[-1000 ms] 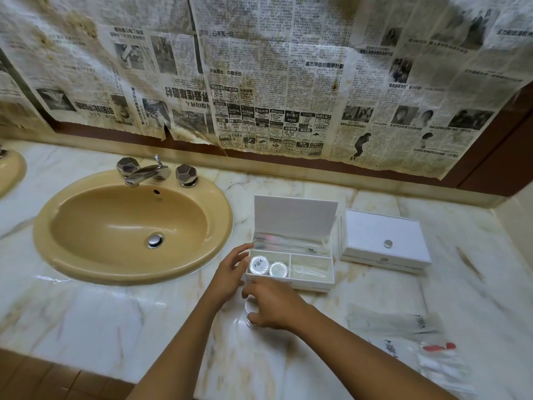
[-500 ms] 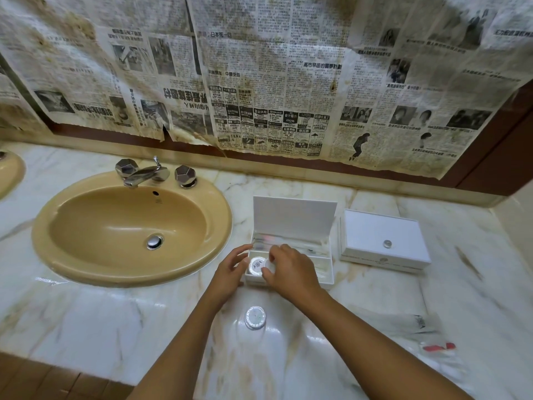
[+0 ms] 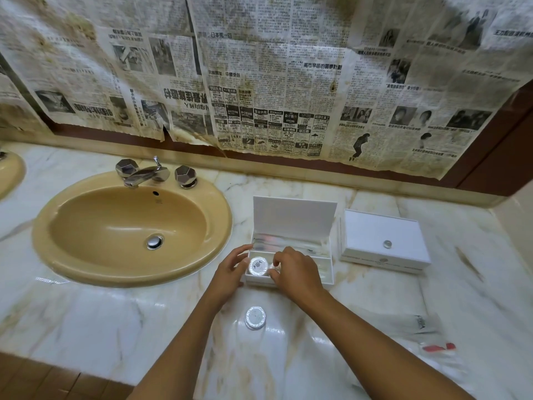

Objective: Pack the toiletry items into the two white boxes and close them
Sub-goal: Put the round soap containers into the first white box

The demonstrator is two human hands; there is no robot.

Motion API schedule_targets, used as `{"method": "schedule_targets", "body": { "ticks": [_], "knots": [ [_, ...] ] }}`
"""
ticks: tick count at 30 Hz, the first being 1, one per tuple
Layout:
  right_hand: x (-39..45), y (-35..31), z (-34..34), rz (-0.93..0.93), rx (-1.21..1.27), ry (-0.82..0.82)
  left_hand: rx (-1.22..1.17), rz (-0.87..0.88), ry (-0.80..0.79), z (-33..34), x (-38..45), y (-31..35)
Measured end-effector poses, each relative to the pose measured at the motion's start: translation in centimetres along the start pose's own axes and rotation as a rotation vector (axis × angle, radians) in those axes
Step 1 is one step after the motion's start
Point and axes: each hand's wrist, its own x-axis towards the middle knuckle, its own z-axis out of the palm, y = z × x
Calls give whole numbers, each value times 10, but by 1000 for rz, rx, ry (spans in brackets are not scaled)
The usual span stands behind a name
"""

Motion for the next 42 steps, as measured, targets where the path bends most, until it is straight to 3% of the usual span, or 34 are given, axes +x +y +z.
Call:
{"method": "schedule_targets", "body": {
  "ticks": [10, 17, 25, 35, 42],
  "knots": [
    [0, -2, 3, -39, -63, 3, 1, -4, -8, 0, -1, 0],
    [-13, -17, 9, -249, 165, 198, -1, 7, -15, -1, 0, -1],
    [-25, -24, 19, -247, 136, -179, -6, 18, -16, -2, -1, -1],
    [-33, -20, 33, -316, 11, -347, -23, -6, -6, 1, -3, 4],
    [-35, -22, 34, -347, 4, -326, -38, -6, -9, 1, -4, 6]
  ]
}}
